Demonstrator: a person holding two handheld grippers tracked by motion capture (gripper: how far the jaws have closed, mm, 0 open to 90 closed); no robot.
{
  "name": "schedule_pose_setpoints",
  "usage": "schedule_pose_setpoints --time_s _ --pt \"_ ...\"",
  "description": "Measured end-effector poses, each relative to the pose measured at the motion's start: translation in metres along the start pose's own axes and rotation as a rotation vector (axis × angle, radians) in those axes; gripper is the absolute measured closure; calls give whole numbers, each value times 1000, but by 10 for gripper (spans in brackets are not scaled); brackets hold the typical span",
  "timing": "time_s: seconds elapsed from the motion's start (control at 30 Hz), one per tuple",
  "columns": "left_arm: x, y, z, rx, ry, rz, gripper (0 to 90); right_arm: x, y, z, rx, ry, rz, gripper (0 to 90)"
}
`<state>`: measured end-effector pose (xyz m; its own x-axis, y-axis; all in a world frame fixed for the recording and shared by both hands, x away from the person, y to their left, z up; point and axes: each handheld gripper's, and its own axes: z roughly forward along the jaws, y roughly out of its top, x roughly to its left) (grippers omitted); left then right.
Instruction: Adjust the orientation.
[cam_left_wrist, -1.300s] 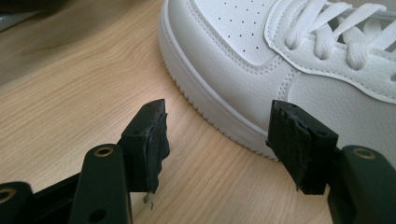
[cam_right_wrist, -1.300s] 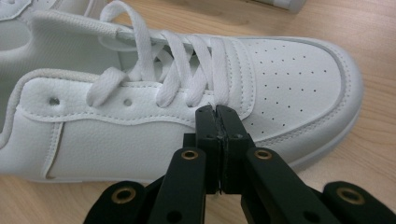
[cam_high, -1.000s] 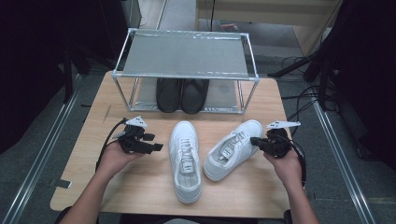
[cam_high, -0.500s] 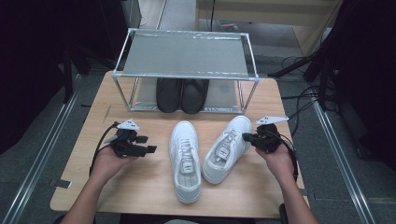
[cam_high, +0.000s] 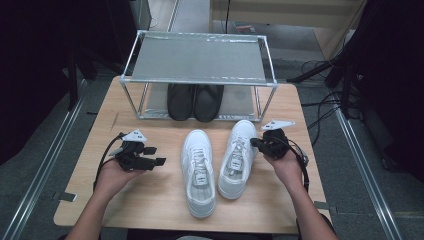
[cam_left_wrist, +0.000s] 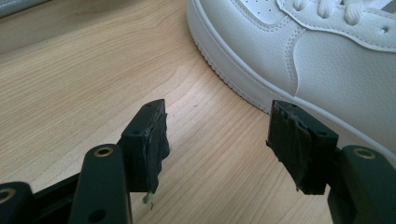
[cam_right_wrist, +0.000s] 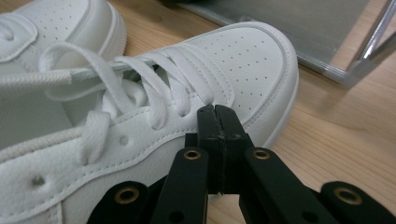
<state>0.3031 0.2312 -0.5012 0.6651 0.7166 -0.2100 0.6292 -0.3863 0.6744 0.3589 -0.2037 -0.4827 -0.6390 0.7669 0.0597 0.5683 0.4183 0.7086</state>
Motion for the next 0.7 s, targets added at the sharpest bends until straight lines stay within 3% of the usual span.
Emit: schedule_pose_setpoints --time_s 0.17,0.27,0.33,0.7 --pt "-1 1 1 4 -5 3 379 2 3 7 -26 45 34 900" --pt "-1 1 1 3 -4 4 379 3 4 4 -25 31 18 900" --pt "0 0 0 -2 -4 3 379 5 6 -1 -57 47 17 900" --pt "-1 3 3 5 -12 6 379 33 15 -17 -104 142 -4 900"
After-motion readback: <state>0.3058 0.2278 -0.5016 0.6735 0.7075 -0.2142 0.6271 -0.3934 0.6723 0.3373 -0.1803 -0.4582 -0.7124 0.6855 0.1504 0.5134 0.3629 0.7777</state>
